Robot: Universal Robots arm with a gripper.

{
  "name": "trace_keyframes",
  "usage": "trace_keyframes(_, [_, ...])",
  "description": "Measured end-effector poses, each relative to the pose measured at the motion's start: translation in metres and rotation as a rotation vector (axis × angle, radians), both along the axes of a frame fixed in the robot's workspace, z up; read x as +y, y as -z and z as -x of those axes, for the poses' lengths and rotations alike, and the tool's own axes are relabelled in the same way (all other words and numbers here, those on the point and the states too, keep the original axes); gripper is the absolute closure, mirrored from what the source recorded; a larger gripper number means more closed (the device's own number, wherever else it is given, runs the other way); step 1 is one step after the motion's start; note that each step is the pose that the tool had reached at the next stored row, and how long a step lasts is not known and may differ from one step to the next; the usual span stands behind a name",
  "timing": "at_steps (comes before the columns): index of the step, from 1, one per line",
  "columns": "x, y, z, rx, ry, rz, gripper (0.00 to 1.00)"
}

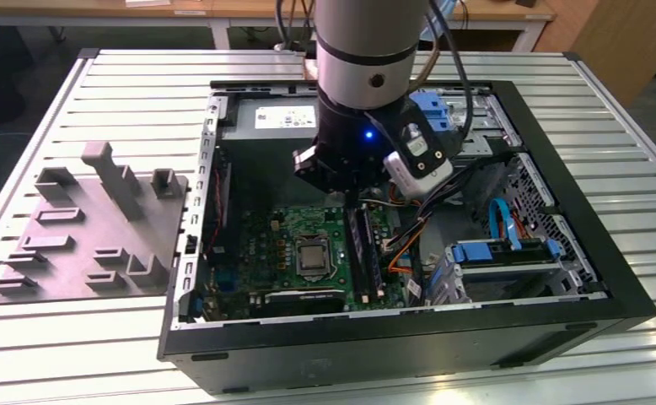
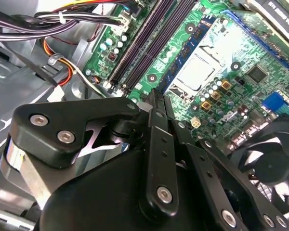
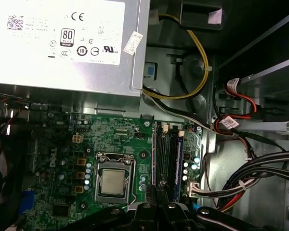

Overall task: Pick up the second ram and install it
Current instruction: 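Insert the second ram into the second slot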

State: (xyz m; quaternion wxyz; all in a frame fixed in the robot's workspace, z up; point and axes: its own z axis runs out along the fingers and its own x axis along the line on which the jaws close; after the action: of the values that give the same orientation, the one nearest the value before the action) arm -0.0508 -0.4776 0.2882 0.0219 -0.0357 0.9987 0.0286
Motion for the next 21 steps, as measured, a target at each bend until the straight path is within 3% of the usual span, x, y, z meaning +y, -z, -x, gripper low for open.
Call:
trace_keyframes(12, [0.0000, 0.0212, 0.000, -0.0014, 0.022, 0.0001, 0.88])
trace_keyframes(21, [-0.0013, 0.0328, -0.004, -0.0015, 0.037, 0.0001, 0.88])
